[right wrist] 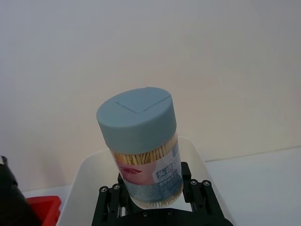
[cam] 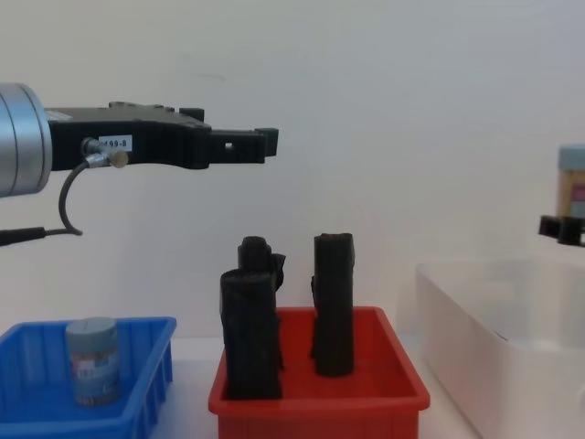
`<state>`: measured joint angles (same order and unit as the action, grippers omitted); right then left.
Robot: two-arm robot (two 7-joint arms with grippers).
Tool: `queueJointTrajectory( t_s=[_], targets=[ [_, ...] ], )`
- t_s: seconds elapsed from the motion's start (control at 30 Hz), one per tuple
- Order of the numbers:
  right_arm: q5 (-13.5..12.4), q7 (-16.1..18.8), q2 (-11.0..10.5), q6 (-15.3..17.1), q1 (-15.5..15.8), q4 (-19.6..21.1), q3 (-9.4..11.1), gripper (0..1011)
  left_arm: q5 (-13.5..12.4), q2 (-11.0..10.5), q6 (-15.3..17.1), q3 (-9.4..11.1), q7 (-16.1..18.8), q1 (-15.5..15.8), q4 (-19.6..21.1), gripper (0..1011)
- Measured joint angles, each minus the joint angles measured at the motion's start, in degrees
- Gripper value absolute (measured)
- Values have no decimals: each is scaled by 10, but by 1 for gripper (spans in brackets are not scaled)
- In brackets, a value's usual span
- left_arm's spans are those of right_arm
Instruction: Pick the cotton swabs from the blue box and place them into the white box.
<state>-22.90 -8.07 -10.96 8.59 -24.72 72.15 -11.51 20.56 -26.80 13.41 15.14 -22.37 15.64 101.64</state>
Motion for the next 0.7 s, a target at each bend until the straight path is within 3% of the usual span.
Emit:
queueJointTrajectory(
  t_s=[0.2, 0.6, 0.7],
  targets=[
    [0, 22, 4, 6, -8, 3, -2, 626, 0, 0, 0, 0, 0, 0, 0, 1003],
    [1, 48, 8, 15, -17, 7, -6, 957, 0, 0, 0, 0, 0, 0, 0, 1003],
    [2, 50, 8, 16, -18, 7, -6, 998, 0, 0, 0, 0, 0, 0, 0, 1003]
  ],
)
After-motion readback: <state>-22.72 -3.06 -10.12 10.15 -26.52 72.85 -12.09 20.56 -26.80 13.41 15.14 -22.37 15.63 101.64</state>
